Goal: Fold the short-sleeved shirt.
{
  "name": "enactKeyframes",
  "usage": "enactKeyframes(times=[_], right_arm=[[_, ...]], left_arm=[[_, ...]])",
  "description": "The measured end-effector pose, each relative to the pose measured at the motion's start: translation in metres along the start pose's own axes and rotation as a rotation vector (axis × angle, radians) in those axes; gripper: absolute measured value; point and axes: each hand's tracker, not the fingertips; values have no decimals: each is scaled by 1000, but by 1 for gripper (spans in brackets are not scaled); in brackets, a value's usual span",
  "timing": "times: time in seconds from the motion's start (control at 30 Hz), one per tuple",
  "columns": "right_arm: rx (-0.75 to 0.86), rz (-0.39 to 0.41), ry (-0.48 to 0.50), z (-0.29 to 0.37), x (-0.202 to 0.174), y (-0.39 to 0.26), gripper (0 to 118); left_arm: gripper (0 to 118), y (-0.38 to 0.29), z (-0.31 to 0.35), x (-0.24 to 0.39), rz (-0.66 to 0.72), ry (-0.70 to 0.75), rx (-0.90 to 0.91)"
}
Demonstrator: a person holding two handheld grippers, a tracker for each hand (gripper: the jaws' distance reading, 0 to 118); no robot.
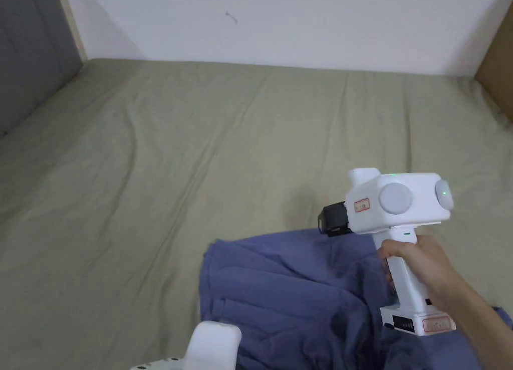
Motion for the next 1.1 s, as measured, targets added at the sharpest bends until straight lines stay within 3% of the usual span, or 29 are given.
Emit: enactKeyframes(times=[0.1, 0.17, 0.23, 0.27, 0.3, 0.33, 0.43, 0.53, 0.6, 0.7, 0.8, 0.9, 1.1], right_arm=[[-97, 53, -14, -46, 0, 9, 72], [-165, 30, -3, -72, 7, 6, 73], [-115, -12, 14, -62, 9, 7, 66], [-117, 12, 9, -57, 6, 6, 53], [-110, 85, -6, -54, 2, 5, 35], [-120, 134, -21, -51, 1, 1, 35], [-134, 75, -24, -54, -5, 1, 6], [-113, 133, -66, -39, -13, 0, 6], [-81, 116, -65, -18, -12, 4, 6], [14, 37, -53, 23, 2, 14, 6], [98, 22, -101, 76, 21, 26, 6], [183, 1, -198, 137, 43, 32, 6], [333, -146, -355, 258, 105, 33, 6]], left_arm=[[4, 0, -6, -5, 30, -17, -19], [4, 2, -10, -6, 17, 10, -39], [4, 3, -12, -8, 13, 8, -44], [4, 3, -11, -9, 26, -3, -50], [4, 4, -10, -10, 44, -17, -42], [4, 5, -10, -9, 54, -24, -39], [4, 8, -9, -3, 27, -2, -34], [4, 7, -1, -1, 31, -12, -19], [4, 8, 5, -1, 41, -20, -8], [4, 14, 16, -1, 24, 2, 26], [4, 29, 35, -8, 35, 9, 91], [4, 53, 59, -17, 41, 39, 190], [4, 119, 121, -53, 110, 120, 391]])
